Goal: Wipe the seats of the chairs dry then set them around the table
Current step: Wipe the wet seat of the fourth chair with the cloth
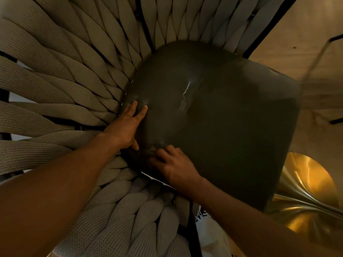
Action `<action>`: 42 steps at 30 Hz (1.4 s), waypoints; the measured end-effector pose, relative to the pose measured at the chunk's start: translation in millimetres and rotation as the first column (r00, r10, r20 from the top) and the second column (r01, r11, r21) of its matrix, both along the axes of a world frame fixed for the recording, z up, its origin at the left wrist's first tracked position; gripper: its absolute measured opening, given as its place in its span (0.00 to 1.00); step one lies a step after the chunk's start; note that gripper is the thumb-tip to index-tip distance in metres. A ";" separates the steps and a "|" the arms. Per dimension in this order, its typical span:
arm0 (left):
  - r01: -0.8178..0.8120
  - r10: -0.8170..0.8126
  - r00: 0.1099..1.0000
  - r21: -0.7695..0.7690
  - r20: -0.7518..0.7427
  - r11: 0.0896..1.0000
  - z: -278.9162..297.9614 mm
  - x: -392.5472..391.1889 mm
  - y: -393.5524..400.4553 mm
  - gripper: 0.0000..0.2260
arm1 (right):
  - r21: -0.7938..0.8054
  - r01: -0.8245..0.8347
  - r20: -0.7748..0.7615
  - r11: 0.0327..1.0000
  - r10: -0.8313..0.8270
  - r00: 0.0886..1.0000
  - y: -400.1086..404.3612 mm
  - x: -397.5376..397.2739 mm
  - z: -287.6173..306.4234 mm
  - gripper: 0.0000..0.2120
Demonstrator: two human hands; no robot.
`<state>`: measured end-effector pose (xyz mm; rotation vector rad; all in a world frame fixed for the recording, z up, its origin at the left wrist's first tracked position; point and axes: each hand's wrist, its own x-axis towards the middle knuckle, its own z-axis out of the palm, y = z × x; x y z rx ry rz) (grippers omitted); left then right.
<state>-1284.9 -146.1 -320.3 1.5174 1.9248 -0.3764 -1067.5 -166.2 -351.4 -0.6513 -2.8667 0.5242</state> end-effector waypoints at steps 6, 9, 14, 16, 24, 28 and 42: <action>-0.021 0.021 1.000 -0.009 0.010 1.000 2.0 1.3 -0.7 0.61 | 0.107 0.365 0.115 0.925 -0.376 0.920 94.0 69.7 9.3 0.20; -0.036 0.036 0.999 -0.008 0.016 0.999 3.1 2.7 -0.1 0.61 | 0.125 0.611 0.150 0.781 -0.624 0.767 141.3 121.4 18.7 0.22; -0.024 0.024 1.000 -0.001 0.013 1.000 3.2 2.9 0.4 0.62 | 0.193 0.775 0.249 0.601 -0.795 0.554 195.9 187.3 43.8 0.20; -0.027 0.027 1.000 -0.005 0.009 1.000 4.2 3.2 0.9 0.61 | 0.169 0.849 0.250 0.501 -0.855 0.455 207.0 194.4 47.8 0.21; -0.045 0.045 0.999 -0.021 0.004 0.999 2.2 2.8 4.3 0.62 | -0.011 0.858 0.037 0.514 -0.857 0.514 161.4 123.8 20.7 0.22; -0.058 0.058 0.998 -0.018 0.010 0.998 2.5 1.8 3.4 0.62 | -0.090 0.707 0.013 0.701 -0.709 0.705 108.5 68.8 10.8 0.23; 0.006 -0.009 0.999 -0.048 -0.050 0.999 7.8 10.7 7.5 0.62 | -0.207 -0.183 0.016 0.961 0.191 0.981 -6.2 -26.6 2.9 0.17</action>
